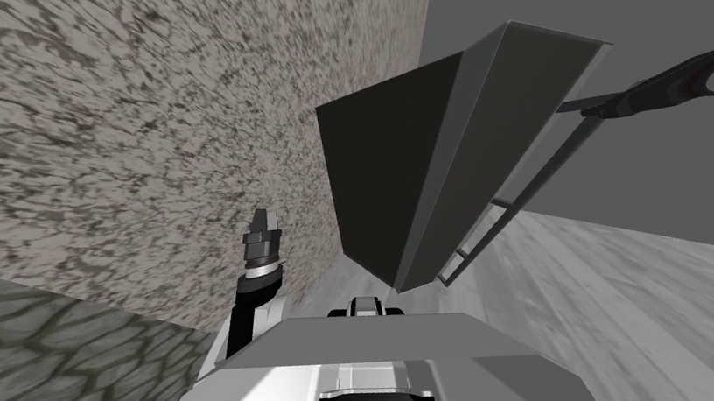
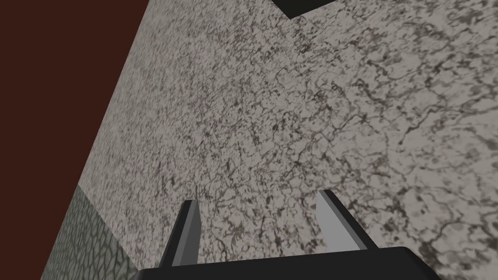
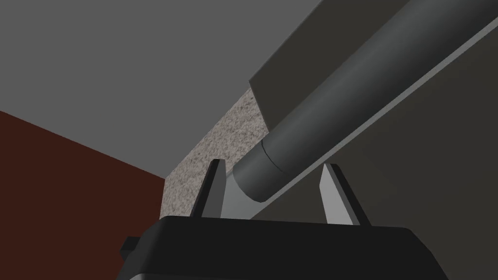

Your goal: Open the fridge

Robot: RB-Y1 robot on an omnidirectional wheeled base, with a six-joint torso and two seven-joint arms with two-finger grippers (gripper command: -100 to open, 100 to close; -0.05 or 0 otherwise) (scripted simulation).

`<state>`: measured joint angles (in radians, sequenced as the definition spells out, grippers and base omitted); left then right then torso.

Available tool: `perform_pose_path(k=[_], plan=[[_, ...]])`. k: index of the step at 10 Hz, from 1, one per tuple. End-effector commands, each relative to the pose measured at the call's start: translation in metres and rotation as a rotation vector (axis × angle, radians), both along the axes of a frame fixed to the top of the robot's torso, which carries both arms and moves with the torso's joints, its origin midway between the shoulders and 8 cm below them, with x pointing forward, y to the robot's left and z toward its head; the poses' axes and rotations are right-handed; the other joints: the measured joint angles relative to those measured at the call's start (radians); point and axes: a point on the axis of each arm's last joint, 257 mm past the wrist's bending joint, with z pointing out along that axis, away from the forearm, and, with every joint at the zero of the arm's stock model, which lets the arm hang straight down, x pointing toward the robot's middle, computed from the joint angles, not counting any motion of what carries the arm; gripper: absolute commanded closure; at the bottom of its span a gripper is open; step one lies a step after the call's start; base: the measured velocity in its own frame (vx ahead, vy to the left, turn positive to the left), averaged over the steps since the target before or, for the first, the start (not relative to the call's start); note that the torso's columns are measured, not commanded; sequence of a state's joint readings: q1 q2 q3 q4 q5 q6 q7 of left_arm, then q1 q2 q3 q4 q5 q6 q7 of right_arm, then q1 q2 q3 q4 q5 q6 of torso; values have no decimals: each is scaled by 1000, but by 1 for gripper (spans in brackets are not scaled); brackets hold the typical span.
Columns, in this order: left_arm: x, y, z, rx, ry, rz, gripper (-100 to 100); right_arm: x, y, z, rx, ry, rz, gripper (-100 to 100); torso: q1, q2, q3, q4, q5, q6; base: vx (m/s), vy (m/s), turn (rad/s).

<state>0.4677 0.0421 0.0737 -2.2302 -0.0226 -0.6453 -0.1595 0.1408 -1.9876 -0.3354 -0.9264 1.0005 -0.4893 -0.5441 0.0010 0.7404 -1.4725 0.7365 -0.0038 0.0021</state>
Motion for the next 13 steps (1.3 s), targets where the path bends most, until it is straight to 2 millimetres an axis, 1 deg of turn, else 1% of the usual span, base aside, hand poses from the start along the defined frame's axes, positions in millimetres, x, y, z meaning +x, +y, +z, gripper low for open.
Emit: perform_pose_path(k=[1,2,3,4,5,6,7,8,9,10,11,12,13], plan=[[0,0,0,0,0,0,0,-2,-3,-5,-3,14,-7,100,-3,-1,-1,0,2,-7,-6,12,27],[0,0,0,0,0,0,0,-3,-6,-4,-4,7,-12,100,-4,-5,-5,-1,3,-8,-15,-3,4],[0,0,0,0,0,0,0,-12,-22,-6,0,11,-55,100,-4,-8,-8,-1,4,-5,37,130,-193],[0,0,0,0,0,0,0,-12,-22,-6,0,11,-55,100,-1,-8,-7,0,1,4,49,179,-153],[0,0,0,0,0,0,0,-23,-39,-6,1,13,-99,100,-2,-4,-3,1,2,1,46,238,-209],[0,0,0,0,0,0,0,-25,-39,4,-29,6,-105,100,1,0,0,0,0,1,28,208,-149],[0,0,0,0,0,0,0,-24,-40,-6,-13,19,-105,100,0,1,-1,1,3,-4,6,84,-25],[0,0,0,0,0,0,0,-34,-55,-7,0,14,-144,100,-3,-3,-4,-1,4,-8,26,123,-137],[0,0,0,0,0,0,0,-40,-63,-7,-1,15,-166,100,-3,-6,-6,-1,1,-1,40,227,-204],[0,0,0,0,0,0,0,-46,-71,-6,-2,15,-188,100,-1,-5,-5,-1,1,0,42,232,-194],[0,0,0,0,0,0,0,-46,-71,-6,-2,15,-188,100,-1,-4,-3,0,1,-2,26,160,-102],[0,0,0,0,0,0,0,-43,-57,15,-3,8,-178,-100,-3,-5,-5,-1,2,-7,13,32,-94],[0,0,0,0,0,0,0,-41,-55,14,13,0,-170,-100,-7,-6,-7,-1,2,-6,9,-43,-24]])
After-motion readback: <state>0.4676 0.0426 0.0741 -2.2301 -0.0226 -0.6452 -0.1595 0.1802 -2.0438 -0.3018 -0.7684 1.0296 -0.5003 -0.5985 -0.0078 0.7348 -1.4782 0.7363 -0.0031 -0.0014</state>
